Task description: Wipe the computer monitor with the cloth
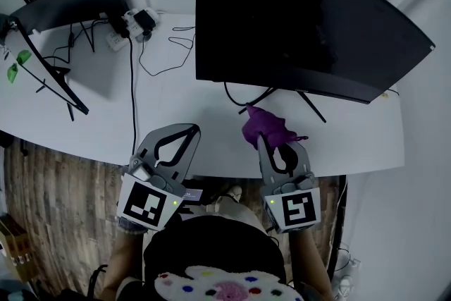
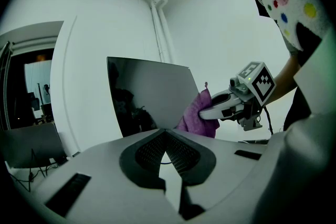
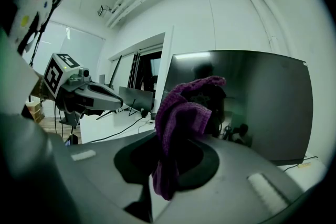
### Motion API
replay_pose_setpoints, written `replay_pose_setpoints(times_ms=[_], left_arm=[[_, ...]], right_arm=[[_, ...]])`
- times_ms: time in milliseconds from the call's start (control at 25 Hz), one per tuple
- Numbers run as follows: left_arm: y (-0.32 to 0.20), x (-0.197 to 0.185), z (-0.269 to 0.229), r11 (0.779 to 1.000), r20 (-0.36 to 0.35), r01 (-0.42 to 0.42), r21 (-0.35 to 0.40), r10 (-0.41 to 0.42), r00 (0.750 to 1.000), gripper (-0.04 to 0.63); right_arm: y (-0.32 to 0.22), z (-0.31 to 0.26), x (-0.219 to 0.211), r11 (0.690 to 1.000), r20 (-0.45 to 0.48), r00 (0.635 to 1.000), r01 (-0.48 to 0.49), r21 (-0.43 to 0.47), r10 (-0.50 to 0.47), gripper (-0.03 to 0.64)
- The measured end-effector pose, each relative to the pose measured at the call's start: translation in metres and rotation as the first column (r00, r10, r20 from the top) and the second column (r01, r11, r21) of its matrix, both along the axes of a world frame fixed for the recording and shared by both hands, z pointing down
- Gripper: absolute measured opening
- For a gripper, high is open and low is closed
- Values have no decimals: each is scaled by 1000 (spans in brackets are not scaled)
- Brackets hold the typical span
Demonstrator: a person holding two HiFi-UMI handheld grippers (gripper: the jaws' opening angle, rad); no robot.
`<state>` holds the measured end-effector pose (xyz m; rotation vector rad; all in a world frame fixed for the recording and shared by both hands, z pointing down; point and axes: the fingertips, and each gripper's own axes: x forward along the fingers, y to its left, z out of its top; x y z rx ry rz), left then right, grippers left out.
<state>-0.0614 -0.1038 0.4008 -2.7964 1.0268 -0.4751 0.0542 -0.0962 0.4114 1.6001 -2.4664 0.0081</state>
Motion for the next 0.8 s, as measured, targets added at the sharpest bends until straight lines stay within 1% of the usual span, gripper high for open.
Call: replay_pose_setpoints(times_ms=[280, 600, 800], left_arm=[[1, -1, 0, 1000, 4, 0, 4, 0, 1000, 5], [4, 0, -3, 1000, -13, 3, 3, -3, 1000, 5], [4, 1, -4, 1000, -11, 0, 7, 1, 1000, 5]], right_arm=[[3, 3, -3, 1000, -27, 1000, 9, -9, -9, 60], [7, 5, -9, 1000, -29, 999, 24, -17, -25, 60], [8, 1, -11, 999, -37, 999, 33, -2, -33, 60]])
